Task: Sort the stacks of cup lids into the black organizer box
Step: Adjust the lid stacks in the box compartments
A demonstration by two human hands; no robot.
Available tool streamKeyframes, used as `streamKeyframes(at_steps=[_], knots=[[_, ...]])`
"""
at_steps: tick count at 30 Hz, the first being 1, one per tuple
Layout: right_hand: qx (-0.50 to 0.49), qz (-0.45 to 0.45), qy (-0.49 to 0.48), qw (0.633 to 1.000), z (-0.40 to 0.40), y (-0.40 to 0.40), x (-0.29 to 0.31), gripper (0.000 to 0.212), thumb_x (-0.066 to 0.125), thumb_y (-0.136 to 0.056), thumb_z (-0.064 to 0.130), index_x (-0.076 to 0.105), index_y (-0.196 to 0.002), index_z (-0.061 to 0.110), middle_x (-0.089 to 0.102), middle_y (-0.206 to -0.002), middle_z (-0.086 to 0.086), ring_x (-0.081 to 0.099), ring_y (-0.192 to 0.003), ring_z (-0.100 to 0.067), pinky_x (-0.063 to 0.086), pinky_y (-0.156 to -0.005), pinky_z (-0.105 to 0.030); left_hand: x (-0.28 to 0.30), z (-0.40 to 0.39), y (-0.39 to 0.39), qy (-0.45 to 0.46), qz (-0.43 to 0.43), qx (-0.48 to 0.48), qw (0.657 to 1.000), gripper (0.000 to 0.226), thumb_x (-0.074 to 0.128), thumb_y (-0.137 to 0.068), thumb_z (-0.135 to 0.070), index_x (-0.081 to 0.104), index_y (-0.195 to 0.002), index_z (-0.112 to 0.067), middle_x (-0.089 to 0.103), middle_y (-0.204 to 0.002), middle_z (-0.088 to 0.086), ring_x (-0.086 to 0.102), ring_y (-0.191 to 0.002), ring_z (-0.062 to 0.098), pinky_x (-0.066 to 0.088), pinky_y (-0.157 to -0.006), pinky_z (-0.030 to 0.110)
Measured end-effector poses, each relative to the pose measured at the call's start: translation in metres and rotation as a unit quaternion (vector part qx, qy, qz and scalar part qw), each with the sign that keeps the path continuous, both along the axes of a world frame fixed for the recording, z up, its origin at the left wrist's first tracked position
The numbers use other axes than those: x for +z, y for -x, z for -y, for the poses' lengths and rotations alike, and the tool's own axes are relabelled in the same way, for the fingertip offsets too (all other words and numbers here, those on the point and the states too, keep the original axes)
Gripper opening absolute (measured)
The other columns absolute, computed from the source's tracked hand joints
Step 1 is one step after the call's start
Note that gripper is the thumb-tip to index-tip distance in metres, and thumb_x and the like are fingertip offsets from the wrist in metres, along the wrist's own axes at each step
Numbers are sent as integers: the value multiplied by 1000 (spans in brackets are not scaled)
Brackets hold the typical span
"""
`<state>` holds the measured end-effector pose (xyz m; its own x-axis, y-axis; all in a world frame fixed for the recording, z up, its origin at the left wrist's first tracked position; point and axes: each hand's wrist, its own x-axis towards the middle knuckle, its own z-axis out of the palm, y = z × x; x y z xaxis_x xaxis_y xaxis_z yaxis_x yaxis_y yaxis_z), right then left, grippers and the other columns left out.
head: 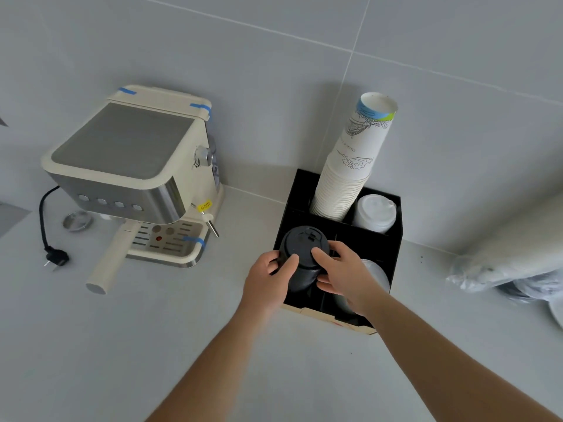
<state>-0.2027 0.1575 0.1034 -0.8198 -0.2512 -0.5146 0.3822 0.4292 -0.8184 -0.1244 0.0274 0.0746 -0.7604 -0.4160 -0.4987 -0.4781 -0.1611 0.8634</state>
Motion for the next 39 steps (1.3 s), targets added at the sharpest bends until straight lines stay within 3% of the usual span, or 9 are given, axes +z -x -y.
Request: streamKeyframes(at_steps=[7, 11, 13, 16, 18, 23, 32, 36, 39], knots=[[-10, -27, -39, 999, 17, 12, -9, 25, 67, -89, 43, 59, -108, 29, 71, -101, -2, 72, -93, -28, 63, -79, -44, -5, 20, 21, 68, 15, -13, 998, 35, 66, -80, -51, 58, -105, -28, 66, -97, -10, 66, -94, 15, 55, -84, 36], [-24, 9, 1, 1000, 15, 9, -9, 30, 63, -93, 42, 58, -119, 28, 68, -102, 5, 67, -89, -12, 56, -59, -21, -8, 25, 25, 76, 20, -26, 997, 36, 66, -77, -53, 59, -102, -29, 68, -96, -6, 67, -91, 17, 56, -86, 41], [-38, 47, 41, 997, 10, 6, -13, 32, 58, -95, 45, 56, -125, 35, 67, -109, 12, 66, -99, -10, 55, -71, -23, -8, 27, 26, 82, 17, -33, 996, 41, 66, -74, -57, 59, -103, -29, 69, -97, -7, 68, -91, 17, 56, -87, 42], [-57, 113, 66, 990, 6, -1, -25, 51, 52, -93, 59, 44, -141, 46, 54, -131, 16, 51, -126, -17, 44, -105, -41, -10, 32, 27, 86, 14, -44, 995, 50, 63, -66, -63, 63, -104, -30, 72, -100, -7, 68, -94, 17, 55, -90, 43], [-60, 145, 94, 983, 7, -5, -32, 56, 51, -91, 63, 42, -144, 48, 54, -138, 16, 52, -128, -16, 38, -114, -45, -10, 33, 27, 81, 13, -52, 995, 47, 63, -65, -63, 63, -101, -33, 72, -102, -7, 68, -95, 17, 54, -91, 43], [-81, 155, 140, 975, 22, -9, -38, 61, 55, -83, 68, 47, -141, 49, 61, -136, 20, 56, -126, -7, 38, -114, -36, -8, 37, 29, 70, 4, -48, 996, 49, 62, -69, -60, 65, -109, -31, 72, -105, -7, 67, -98, 17, 53, -94, 43], [-85, 146, 148, 974, 19, -10, -43, 60, 55, -86, 66, 48, -142, 45, 61, -133, 19, 54, -128, -10, 37, -115, -39, -9, 32, 26, 68, -4, -40, 997, 42, 61, -67, -67, 63, -100, -43, 71, -108, -12, 65, -104, 12, 52, -96, 44], [-87, 146, 141, 975, 17, -9, -43, 58, 52, -87, 66, 49, -141, 45, 61, -132, 20, 52, -131, -12, 35, -115, -39, -6, 31, 25, 49, -8, -33, 998, 24, 66, -77, -54, 59, -97, -42, 69, -108, -11, 65, -103, 12, 51, -98, 43], [-79, 137, 133, 978, 16, -8, -43, 61, 52, -83, 70, 50, -140, 47, 60, -136, 20, 51, -132, -13, 33, -117, -45, -5, 30, 24, 38, -10, -32, 999, 29, 67, -80, -51, 60, -105, -39, 69, -111, -10, 64, -105, 10, 50, -99, 43]])
